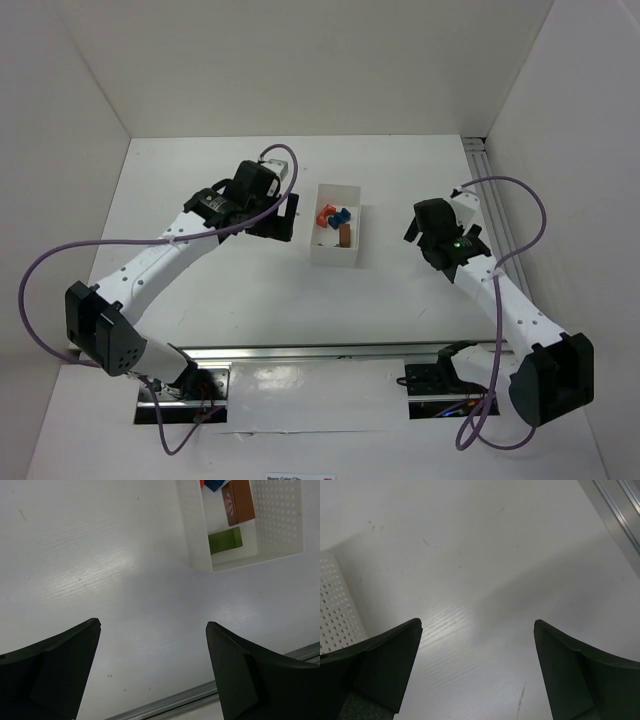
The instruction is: Build the wood block tower
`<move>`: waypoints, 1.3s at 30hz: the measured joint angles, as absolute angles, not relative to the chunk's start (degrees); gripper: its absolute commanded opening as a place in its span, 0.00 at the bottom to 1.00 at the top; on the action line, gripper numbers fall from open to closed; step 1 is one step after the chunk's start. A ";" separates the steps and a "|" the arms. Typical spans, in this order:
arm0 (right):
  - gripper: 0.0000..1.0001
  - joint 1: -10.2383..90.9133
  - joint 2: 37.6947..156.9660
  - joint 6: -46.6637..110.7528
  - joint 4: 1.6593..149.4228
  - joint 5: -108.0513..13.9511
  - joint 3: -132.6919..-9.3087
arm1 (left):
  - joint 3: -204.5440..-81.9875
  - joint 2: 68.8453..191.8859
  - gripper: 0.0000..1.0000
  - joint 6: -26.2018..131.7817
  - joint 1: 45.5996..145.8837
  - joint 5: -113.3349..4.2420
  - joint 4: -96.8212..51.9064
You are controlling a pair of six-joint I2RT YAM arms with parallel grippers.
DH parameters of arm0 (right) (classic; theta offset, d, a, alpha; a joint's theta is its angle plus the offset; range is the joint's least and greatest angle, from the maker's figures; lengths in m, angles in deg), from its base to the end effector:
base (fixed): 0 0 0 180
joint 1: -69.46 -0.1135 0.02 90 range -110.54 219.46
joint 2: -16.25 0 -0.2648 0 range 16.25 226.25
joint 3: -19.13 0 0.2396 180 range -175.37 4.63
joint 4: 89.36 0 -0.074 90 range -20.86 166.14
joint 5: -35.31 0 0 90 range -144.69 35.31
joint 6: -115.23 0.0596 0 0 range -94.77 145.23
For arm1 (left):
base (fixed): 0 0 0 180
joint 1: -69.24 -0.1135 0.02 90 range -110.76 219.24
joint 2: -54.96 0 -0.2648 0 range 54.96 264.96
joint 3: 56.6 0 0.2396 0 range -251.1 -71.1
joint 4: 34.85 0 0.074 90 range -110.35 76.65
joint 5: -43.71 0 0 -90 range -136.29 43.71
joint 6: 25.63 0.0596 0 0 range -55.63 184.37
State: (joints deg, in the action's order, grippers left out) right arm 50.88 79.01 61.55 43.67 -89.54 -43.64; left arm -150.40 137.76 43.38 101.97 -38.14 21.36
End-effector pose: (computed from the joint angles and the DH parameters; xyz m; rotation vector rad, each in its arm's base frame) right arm 0.2215 0.0385 0.2591 0.6098 2.1371 -0.2134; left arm 0.2702 -0.1636 0.3275 0.1730 2.3623 -0.2903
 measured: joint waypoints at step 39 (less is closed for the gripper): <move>0.85 50.85 67.36 57.98 37.44 -84.21 -48.31 | -199.25 191.01 0.62 35.00 115.74 -28.13 22.28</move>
State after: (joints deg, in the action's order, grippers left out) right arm 50.85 67.36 57.98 37.44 -84.21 -48.31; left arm -199.25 191.01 35.00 115.74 -28.13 22.28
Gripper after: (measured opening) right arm 0.887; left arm 0.671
